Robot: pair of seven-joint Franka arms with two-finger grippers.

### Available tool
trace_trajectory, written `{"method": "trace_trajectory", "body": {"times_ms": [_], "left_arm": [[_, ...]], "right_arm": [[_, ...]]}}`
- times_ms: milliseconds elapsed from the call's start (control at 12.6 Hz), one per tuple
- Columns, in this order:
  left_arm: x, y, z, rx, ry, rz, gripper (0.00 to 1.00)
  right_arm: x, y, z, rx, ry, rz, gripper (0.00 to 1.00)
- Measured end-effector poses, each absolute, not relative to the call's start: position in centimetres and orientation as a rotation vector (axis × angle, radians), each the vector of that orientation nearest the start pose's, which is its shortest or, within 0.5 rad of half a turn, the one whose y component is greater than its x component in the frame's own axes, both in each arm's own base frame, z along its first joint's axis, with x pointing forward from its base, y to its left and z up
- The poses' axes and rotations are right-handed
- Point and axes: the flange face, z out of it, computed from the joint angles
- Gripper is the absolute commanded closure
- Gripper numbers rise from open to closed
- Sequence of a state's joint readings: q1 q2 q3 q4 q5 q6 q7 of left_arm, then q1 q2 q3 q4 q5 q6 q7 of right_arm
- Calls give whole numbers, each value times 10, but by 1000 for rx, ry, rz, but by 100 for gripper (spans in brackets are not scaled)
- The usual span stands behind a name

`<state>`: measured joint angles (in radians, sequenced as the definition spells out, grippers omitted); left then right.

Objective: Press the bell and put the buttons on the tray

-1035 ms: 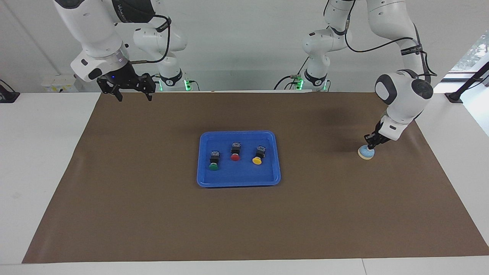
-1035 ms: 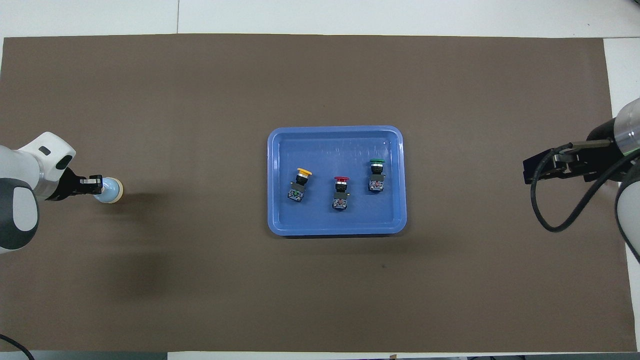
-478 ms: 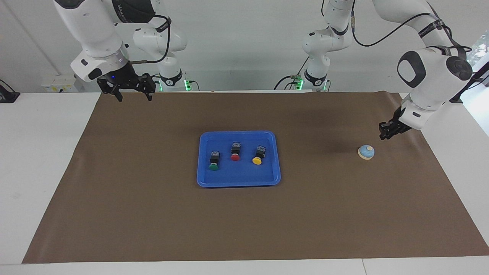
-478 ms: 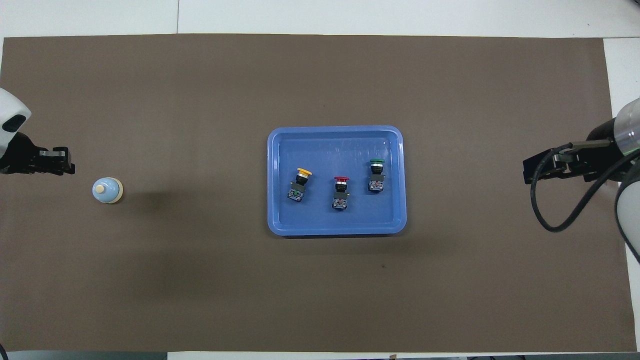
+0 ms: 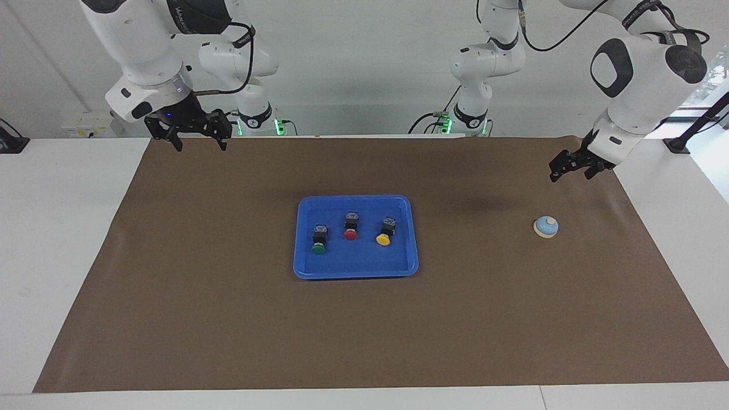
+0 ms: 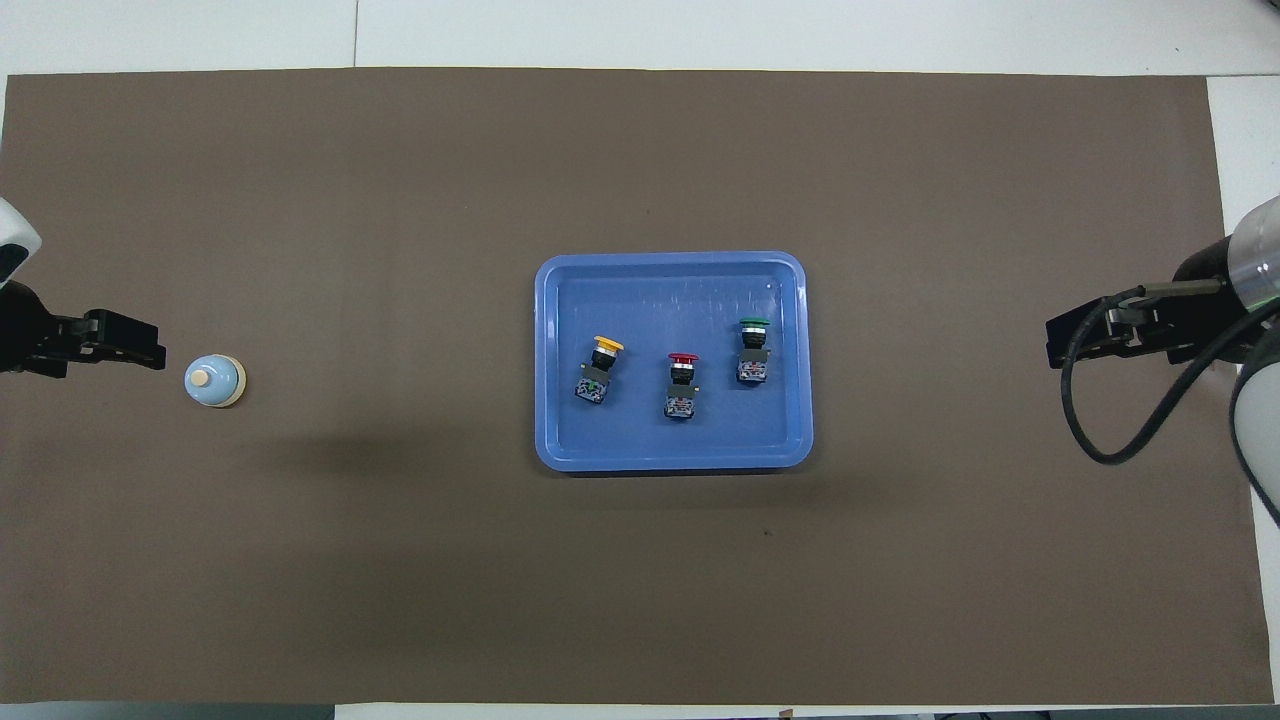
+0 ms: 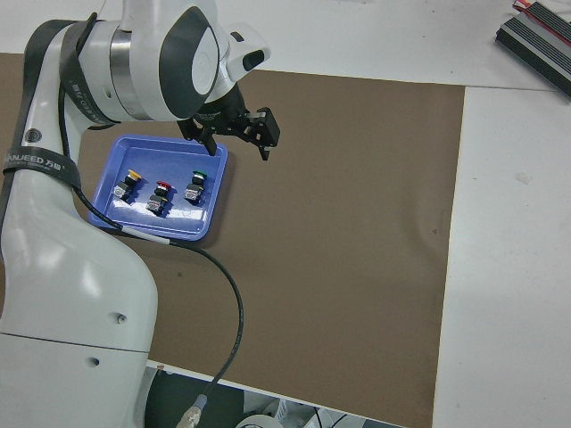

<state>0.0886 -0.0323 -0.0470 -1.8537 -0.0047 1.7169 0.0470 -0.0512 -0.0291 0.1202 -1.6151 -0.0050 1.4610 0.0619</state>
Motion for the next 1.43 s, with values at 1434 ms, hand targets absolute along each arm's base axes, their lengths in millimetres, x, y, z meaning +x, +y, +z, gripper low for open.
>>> {"method": "trace_trajectory", "body": {"times_ms": [1434], "left_arm": [[550, -3, 559, -3140, 56, 230, 0]], "right_arm": [[531, 37, 611, -3152, -10, 196, 0]]}}
